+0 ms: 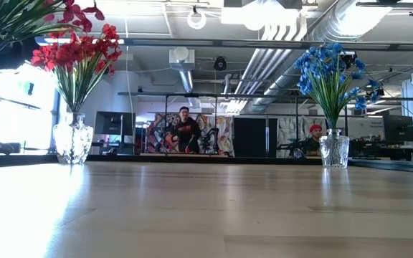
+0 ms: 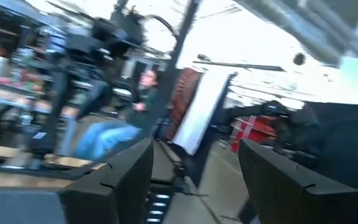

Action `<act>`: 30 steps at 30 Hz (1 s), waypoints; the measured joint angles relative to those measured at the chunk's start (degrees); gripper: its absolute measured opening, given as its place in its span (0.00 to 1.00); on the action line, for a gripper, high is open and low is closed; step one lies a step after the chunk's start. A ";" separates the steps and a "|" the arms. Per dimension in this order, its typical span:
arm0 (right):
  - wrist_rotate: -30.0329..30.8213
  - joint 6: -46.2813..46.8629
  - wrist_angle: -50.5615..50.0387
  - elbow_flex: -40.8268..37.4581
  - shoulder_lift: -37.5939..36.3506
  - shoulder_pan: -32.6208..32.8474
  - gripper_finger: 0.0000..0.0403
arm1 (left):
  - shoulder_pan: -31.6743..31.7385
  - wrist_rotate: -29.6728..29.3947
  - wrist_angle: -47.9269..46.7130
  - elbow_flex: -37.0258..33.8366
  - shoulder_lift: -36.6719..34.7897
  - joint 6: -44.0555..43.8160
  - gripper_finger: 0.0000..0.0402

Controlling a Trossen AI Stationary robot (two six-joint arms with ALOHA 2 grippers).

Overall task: Sort flowers into vase by color
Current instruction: Put the red flower into the violet transparent vase

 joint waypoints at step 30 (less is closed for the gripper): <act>3.19 -8.55 10.24 0.00 0.00 6.71 0.02 | 4.12 -6.39 -9.80 18.22 10.89 9.14 0.04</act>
